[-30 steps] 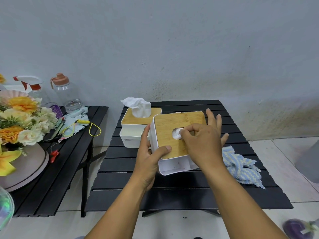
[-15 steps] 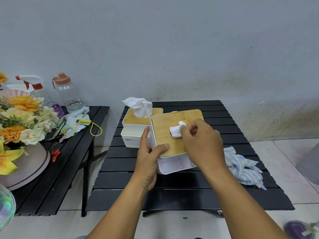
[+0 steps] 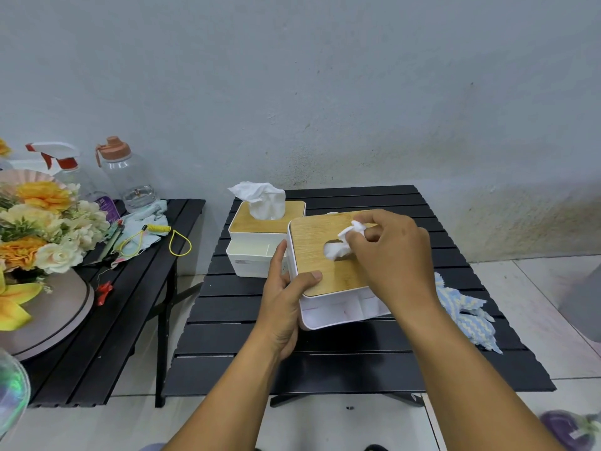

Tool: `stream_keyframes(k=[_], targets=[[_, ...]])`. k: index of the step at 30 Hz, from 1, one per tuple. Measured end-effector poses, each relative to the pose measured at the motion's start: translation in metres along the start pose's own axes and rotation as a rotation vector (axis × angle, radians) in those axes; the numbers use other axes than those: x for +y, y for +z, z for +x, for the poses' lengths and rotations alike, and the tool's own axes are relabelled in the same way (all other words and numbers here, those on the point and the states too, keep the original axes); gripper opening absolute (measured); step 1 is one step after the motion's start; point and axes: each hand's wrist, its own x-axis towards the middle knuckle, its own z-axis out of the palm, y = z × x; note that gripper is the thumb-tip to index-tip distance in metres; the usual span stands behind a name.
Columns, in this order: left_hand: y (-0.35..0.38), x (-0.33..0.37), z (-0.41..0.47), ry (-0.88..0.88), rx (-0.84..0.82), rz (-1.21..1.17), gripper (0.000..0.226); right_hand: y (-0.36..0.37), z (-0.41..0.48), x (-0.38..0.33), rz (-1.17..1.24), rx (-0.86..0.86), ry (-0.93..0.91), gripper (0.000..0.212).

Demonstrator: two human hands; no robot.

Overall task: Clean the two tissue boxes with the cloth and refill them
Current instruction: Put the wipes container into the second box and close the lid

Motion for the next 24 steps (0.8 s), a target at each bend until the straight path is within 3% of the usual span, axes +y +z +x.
stream_keyframes(k=[3,8,14,19,24], targets=[[-0.002,-0.002,0.001,-0.031,-0.002,0.003,0.091,-0.006,0.001,-0.004,0.033,0.026,-0.023,0.011],[-0.002,-0.008,0.0,-0.1,0.02,0.013,0.098,-0.021,0.005,-0.017,0.127,0.098,-0.062,0.01],[0.001,-0.007,0.0,-0.105,-0.019,-0.001,0.091,-0.017,0.007,-0.006,0.113,0.027,-0.004,0.016],[0.002,-0.005,-0.001,-0.096,-0.023,-0.013,0.094,-0.011,0.005,0.0,0.032,-0.018,0.004,0.019],[0.002,-0.003,-0.002,-0.091,-0.02,-0.025,0.096,-0.01,0.002,-0.002,-0.236,-0.155,0.007,0.025]])
